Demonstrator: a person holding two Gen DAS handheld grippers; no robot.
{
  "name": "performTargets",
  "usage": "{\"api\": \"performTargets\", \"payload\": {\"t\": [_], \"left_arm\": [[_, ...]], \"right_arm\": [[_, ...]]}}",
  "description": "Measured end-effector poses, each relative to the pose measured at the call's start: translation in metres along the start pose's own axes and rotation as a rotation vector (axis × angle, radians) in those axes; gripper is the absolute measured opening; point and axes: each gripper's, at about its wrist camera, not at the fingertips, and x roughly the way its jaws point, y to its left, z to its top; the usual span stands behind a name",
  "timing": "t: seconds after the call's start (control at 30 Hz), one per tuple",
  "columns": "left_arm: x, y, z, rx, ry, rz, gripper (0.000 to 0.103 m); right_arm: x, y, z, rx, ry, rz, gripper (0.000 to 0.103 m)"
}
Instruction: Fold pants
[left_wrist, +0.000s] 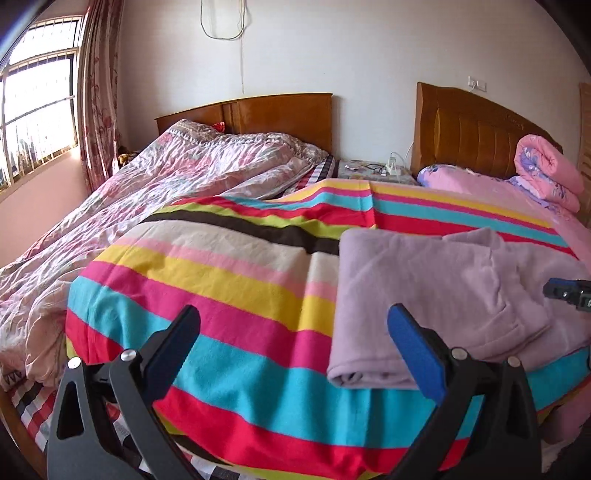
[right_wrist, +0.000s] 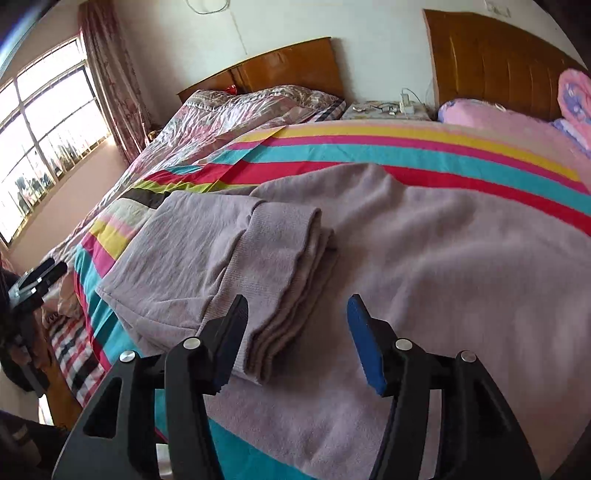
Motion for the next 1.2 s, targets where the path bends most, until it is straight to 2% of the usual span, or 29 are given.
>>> {"api": "performTargets", "payload": {"t": [0.03, 0.1, 0.23, 0.3, 0.33, 0.4, 0.43, 0.6, 0.7, 0.77, 0.83, 0.93, 1.03, 1.07, 1.13, 1.17, 1.2], "left_arm": [[0.01, -0.013, 0.017, 0.019, 0.001, -0.057, 0.102], [0.043, -0.042, 0.044, 0.053, 0.045, -0.15, 0.102], [0.125, -0.096, 0.065, 0.127, 0.198, -0.233, 0.101], [0.156, -0.106, 0.06, 0.13, 0.251, -0.238, 0.101], [0.171, -0.106, 0.056, 0.13, 0.281, -0.217, 0.101], [0.203, -0.094, 0.044, 0.077, 0.369, -0.148, 0.101], [0.209, -0.087, 0.04, 0.046, 0.386, -0.165, 0.102], [0.209, -0.079, 0.04, 0.021, 0.368, -0.156, 0.102], [0.205, -0.077, 0.042, 0.025, 0.358, -0.103, 0.102], [0.19, -0.08, 0.049, 0.032, 0.309, -0.084, 0.101], [0.174, -0.092, 0.064, 0.063, 0.247, -0.11, 0.101], [0.176, -0.115, 0.082, 0.133, 0.196, -0.124, 0.102], [0.211, -0.123, 0.077, 0.155, 0.262, -0.074, 0.101], [0.222, -0.122, 0.07, 0.154, 0.286, -0.045, 0.101], [0.234, -0.117, 0.061, 0.138, 0.313, -0.024, 0.102], [0.232, -0.115, 0.062, 0.128, 0.298, -0.005, 0.102], [0.235, -0.112, 0.062, 0.118, 0.301, 0.026, 0.102]], "right_arm": [[0.005, 0.007, 0.008, -0.053, -0.009, 0.0, 0.056], [0.02, 0.021, 0.022, -0.153, 0.001, 0.06, 0.056], [0.054, 0.031, 0.036, -0.256, 0.084, 0.1, 0.056], [0.07, 0.022, 0.035, -0.25, 0.108, 0.12, 0.057], [0.079, 0.016, 0.033, -0.238, 0.14, 0.135, 0.057], [0.081, 0.006, 0.032, -0.209, 0.148, 0.19, 0.058], [0.081, 0.004, 0.032, -0.198, 0.161, 0.197, 0.058], [0.073, -0.001, 0.028, -0.186, 0.175, 0.195, 0.057], [0.054, -0.008, 0.033, -0.169, 0.135, 0.207, 0.058], [0.039, -0.022, 0.046, -0.158, 0.077, 0.198, 0.06], [0.035, -0.037, 0.063, -0.152, 0.042, 0.183, 0.062], [0.059, -0.05, 0.089, -0.148, 0.053, 0.19, 0.062], [0.101, -0.057, 0.103, -0.101, 0.117, 0.272, 0.062], [0.114, -0.059, 0.104, -0.095, 0.139, 0.272, 0.062], [0.136, -0.066, 0.103, -0.094, 0.181, 0.164, 0.062], [0.142, -0.074, 0.101, -0.083, 0.19, 0.122, 0.062], [0.141, -0.08, 0.099, -0.064, 0.159, 0.151, 0.057]]}}
